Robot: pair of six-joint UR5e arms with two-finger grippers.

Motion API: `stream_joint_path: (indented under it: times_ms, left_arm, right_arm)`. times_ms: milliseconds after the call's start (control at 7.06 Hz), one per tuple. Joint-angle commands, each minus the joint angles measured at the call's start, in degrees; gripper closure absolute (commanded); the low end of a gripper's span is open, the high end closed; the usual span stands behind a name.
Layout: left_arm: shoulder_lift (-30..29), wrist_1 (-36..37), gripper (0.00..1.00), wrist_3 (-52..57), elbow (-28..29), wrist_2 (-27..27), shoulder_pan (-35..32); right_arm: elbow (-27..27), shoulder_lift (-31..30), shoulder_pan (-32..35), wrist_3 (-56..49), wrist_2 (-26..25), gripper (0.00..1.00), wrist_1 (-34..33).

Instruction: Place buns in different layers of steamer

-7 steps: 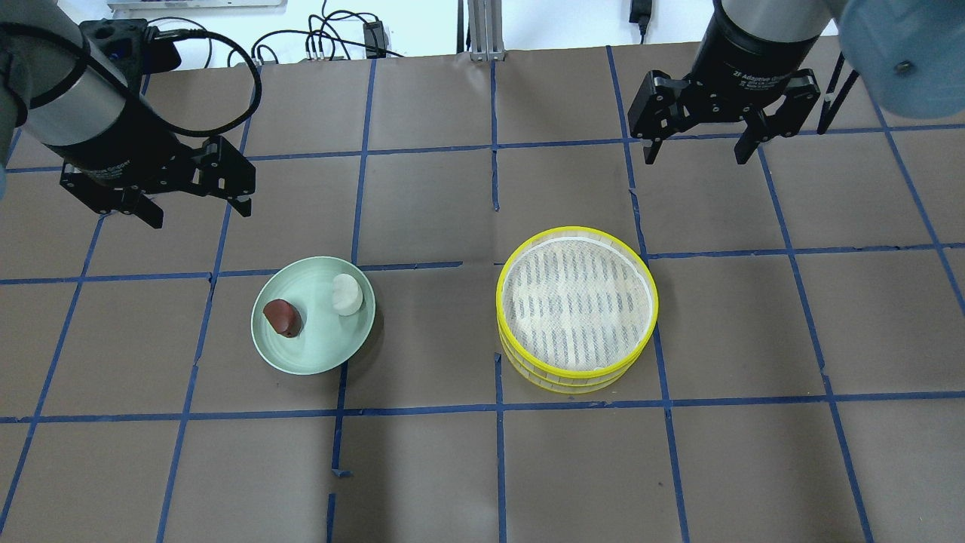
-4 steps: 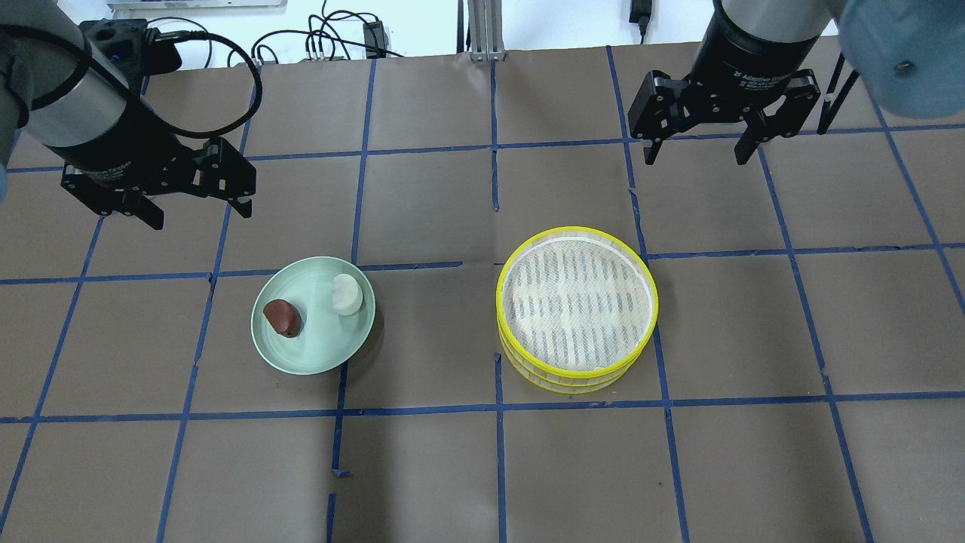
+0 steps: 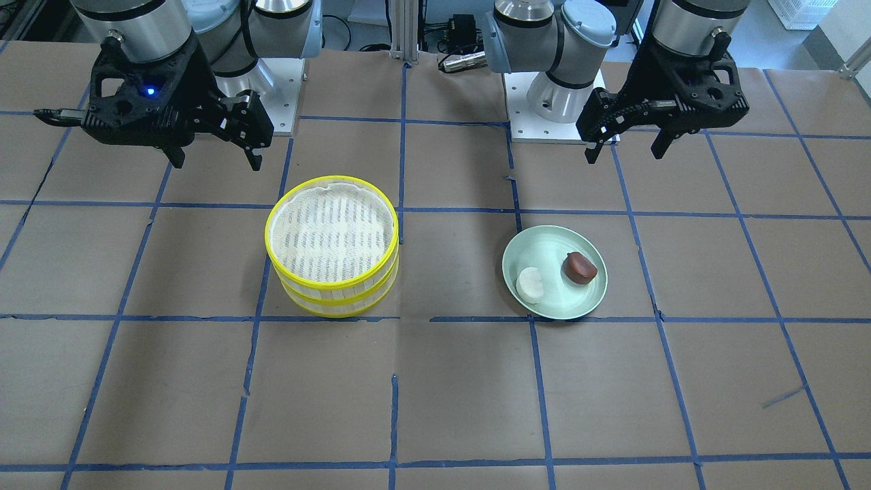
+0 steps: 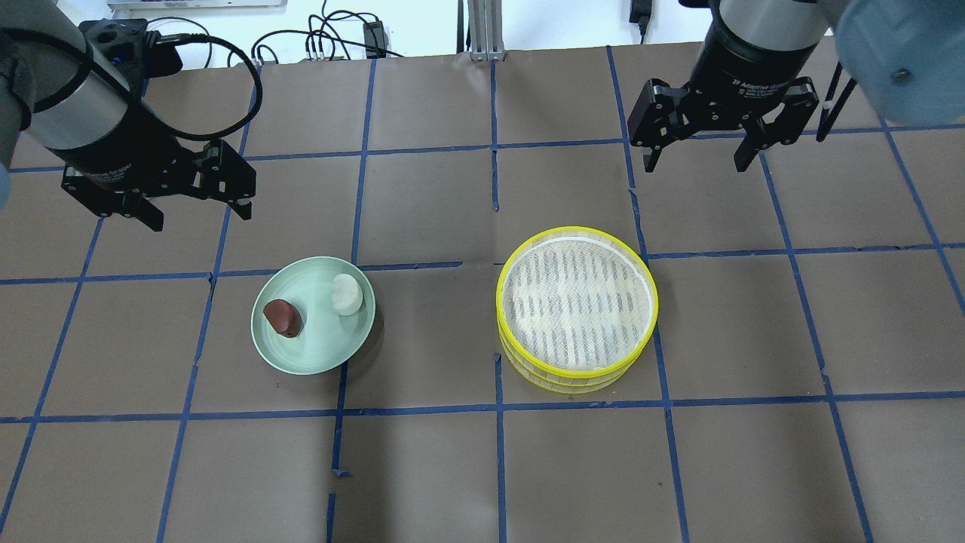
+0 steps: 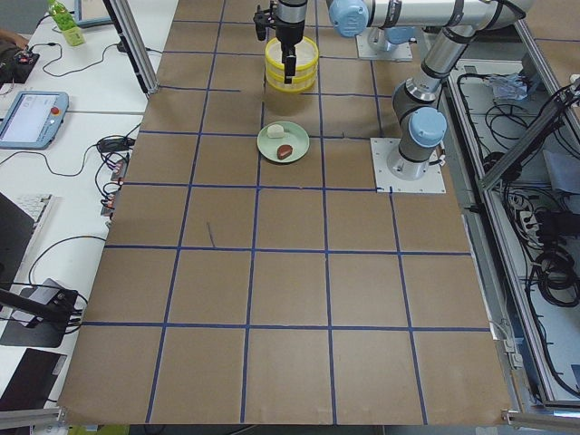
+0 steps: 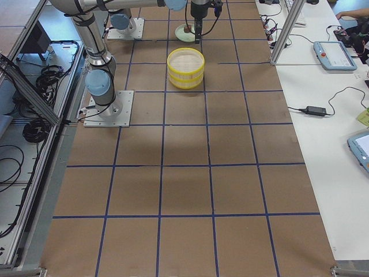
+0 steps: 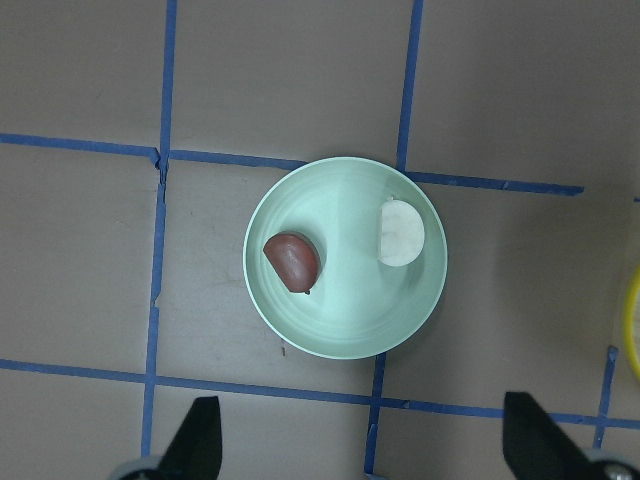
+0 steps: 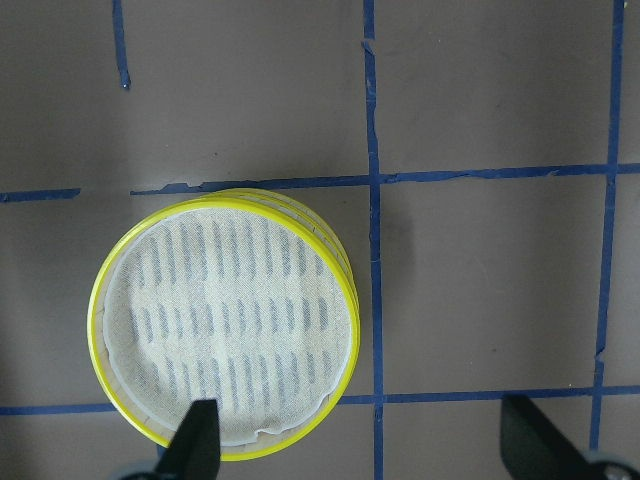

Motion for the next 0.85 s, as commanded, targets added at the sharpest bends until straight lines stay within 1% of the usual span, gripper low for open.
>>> stream_joint_path:
  times_ms: [0, 142, 283, 425, 567, 708]
  left_arm:
    - [-1.52, 0.34, 0.00, 0.09, -0.39, -0.25, 0.06]
    - [-3.88, 0.60, 0.00, 0.26, -0.40, -0.17, 0.06]
    - [-6.95, 1.91, 0.00, 0.96, -0.66, 0.09, 0.15]
    - [-11.94, 5.75, 0.00, 2.27, -0.75, 0.10, 0.24]
    - [-17.38, 12.05, 0.00, 2.46, -1.27, -0.25, 0.15]
    - [-20.57, 17.07, 0.00, 2.55, -3.01, 0.01, 0.15]
  right_arm:
    - [0.30, -0.18, 0.05, -0.03, -0.01, 0.00, 0.13]
    - [2.13, -0.18, 0.22, -0.21, -0.10, 0.00, 0.13]
    - [5.72, 0.26, 0.40, -2.04, 0.08, 0.00, -1.78]
    - [11.24, 1.31, 0.49, -2.23, -0.01, 0.00, -7.63]
    - [18.69, 1.49, 0.31, -2.23, 0.08, 0.01, -15.78]
    - [26.16, 1.67, 0.31, -2.32, -0.01, 0.00, -26.65]
